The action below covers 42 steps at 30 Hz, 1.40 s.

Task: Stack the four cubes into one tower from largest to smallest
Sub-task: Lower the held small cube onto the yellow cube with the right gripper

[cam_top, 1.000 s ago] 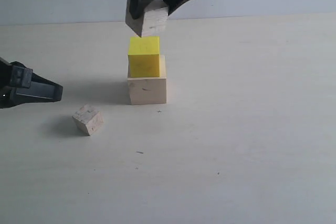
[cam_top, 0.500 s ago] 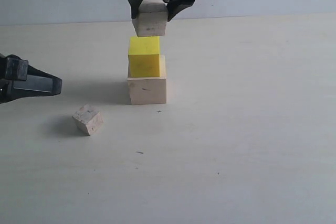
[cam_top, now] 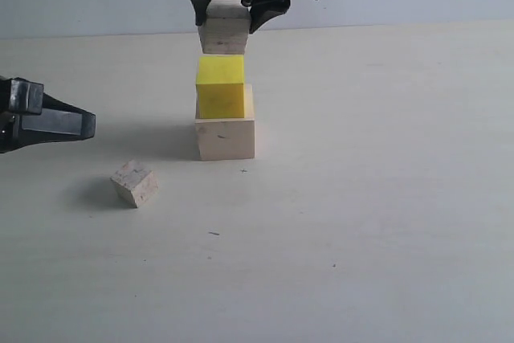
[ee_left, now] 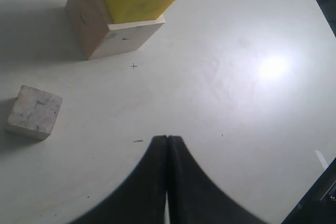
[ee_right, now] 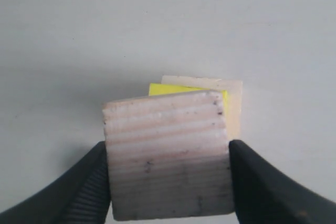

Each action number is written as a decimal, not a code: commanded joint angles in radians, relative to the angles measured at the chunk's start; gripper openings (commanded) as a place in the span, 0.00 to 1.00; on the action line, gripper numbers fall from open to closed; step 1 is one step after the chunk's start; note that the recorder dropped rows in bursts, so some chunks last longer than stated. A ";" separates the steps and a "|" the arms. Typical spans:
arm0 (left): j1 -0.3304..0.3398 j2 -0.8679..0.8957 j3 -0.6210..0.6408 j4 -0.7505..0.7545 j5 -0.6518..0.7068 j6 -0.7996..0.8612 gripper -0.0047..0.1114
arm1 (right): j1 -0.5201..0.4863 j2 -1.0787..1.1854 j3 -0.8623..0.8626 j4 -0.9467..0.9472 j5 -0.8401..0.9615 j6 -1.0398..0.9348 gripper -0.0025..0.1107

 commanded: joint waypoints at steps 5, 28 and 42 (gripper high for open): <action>-0.006 -0.009 0.003 -0.014 -0.005 -0.003 0.04 | 0.012 0.036 -0.008 0.007 -0.030 0.005 0.02; -0.006 -0.012 0.003 -0.014 0.021 -0.003 0.04 | 0.035 0.059 -0.008 -0.083 -0.001 0.076 0.02; -0.006 -0.012 0.003 -0.014 0.019 -0.003 0.04 | 0.035 0.070 -0.008 -0.067 -0.024 0.076 0.02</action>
